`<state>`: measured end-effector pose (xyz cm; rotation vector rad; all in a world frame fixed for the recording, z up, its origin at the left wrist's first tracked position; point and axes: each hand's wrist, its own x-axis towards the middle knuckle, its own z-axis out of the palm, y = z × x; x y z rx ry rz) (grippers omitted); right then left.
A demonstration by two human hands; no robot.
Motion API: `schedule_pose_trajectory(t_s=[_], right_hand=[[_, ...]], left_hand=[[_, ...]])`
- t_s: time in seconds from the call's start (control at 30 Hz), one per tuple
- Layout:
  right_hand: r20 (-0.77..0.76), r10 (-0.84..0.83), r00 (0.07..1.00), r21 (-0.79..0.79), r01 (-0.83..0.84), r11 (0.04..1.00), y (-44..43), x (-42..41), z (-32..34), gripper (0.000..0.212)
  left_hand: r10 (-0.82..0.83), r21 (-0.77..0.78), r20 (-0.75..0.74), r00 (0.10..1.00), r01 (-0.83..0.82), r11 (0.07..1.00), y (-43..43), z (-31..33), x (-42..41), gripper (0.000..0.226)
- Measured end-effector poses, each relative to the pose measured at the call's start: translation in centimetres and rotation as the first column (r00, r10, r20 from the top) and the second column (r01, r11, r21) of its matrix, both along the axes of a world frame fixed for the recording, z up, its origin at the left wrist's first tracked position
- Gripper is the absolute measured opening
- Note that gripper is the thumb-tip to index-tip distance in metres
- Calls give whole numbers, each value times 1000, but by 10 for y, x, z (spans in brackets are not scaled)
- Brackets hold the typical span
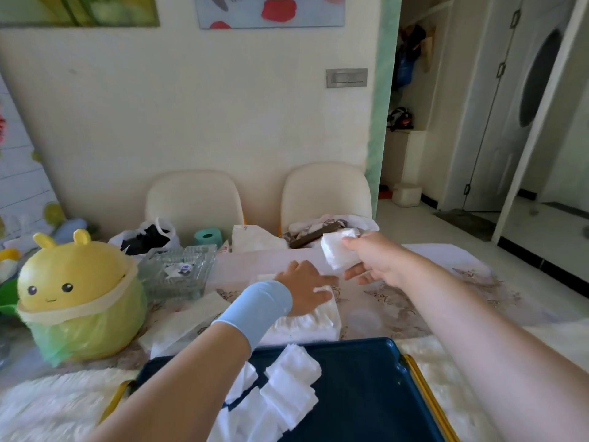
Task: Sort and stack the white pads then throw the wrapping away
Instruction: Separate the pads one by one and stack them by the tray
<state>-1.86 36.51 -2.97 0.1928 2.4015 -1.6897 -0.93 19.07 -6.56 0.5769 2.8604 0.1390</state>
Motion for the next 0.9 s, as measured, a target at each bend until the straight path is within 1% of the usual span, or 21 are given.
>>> schedule_pose_trajectory(t_s=[0.03, 0.07, 0.1, 0.17, 0.23, 0.27, 0.37, 0.43, 0.5, 0.57, 0.63, 0.7, 0.73, 0.8, 0.87, 0.9], right_hand=[[10, -1, 1000, 2, 1, 1000, -2, -1, -5, 25], [20, -2, 1000, 5, 2, 1000, -3, -1, -10, 28], [28, -1, 1000, 8, 1, 1000, -4, -2, -14, 32], [39, 1, 999, 32, -3, 999, -4, -4, -21, 37], [53, -7, 999, 46, 5, 999, -5, -5, -28, 38], [56, -16, 998, 51, 13, 999, -6, -5, -30, 38], [41, -25, 999, 57, 23, 998, -9, -5, -36, 38], [10, -4, 1000, 68, 3, 998, -11, -3, -40, 37], [-20, 29, 999, 122, -26, 992, -11, -2, -44, 34], [-33, 57, 998, 186, -50, 981, -10, -1, -46, 34], [-68, 51, 996, 227, -34, 973, -7, 0, -47, 32], [-99, 28, 995, 216, -6, 976, -5, -3, -47, 29], [-88, 13, 996, 192, 5, 981, -4, -5, -47, 29], [-29, -19, 999, 171, 24, 985, -5, -7, -46, 36], [19, -28, 999, 251, 22, 968, -10, -5, -45, 43], [26, -32, 999, 307, 23, 952, -13, -4, -45, 47]], left_hand=[[-22, -75, 22, 1000, 23, 997, 1, -4, 1, 46], [-29, -111, 41, 999, 34, 993, 0, -8, 1, 47], [-31, -109, 46, 998, 36, 993, -3, -12, 2, 46], [-22, -36, 36, 999, 23, 999, -12, -17, 2, 43], [10, 34, 19, 1000, -11, 999, -17, -17, 1, 38], [20, 38, 2, 1000, -20, 999, -18, -17, 0, 38], [26, -38, -80, 996, -29, 999, -10, -12, -4, 41], [72, -62, -127, 989, -81, 995, 0, -11, -5, 45], [112, -101, -165, 980, -130, 986, 10, -13, -8, 44], [141, -119, -183, 973, -164, 979, 16, -15, -12, 38], [172, -67, -170, 970, -186, 980, 17, -14, -13, 33], [196, 10, -140, 970, -197, 980, 16, -14, -13, 34], [211, 31, -115, 971, -209, 977, 15, -13, -12, 35], [255, 54, -55, 965, -252, 966, 13, -13, -11, 33], [295, 81, -16, 956, -292, 953, 11, -14, -12, 32], [308, 94, -3, 951, -306, 947, 11, -15, -12, 36]])
